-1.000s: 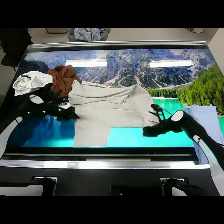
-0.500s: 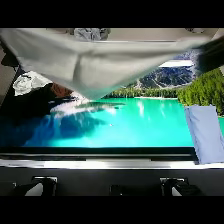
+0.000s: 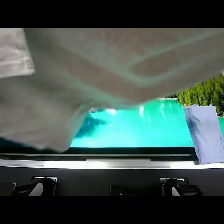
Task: Fold the shirts.
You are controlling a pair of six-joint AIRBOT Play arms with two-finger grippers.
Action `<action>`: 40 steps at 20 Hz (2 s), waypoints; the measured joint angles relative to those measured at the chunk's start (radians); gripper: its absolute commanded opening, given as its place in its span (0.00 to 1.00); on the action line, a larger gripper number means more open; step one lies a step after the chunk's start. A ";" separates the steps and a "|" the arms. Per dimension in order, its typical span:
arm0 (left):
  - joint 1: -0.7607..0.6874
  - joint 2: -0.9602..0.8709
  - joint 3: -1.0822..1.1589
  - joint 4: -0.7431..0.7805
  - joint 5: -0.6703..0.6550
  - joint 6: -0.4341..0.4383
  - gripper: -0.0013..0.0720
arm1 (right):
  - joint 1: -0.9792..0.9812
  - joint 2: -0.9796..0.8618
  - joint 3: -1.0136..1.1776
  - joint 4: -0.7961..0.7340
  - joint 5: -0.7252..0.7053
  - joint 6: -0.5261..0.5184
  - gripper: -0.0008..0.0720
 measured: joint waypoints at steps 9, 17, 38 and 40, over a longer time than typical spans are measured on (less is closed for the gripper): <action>-0.002 -0.201 -0.143 0.008 -0.228 0.016 0.06 | 0.000 -0.283 -0.007 -0.011 0.366 -0.041 0.08; -0.056 -0.653 -0.486 -0.002 -0.096 0.143 0.06 | 0.000 -0.902 -0.129 0.021 0.194 0.018 0.08; 0.036 -0.861 -0.493 0.013 -0.404 0.113 0.83 | -0.165 -1.023 -0.146 0.271 0.305 -0.108 0.84; 0.063 -0.771 -0.609 0.087 -0.450 0.104 0.70 | -0.238 -0.967 -0.211 0.339 0.415 -0.150 0.84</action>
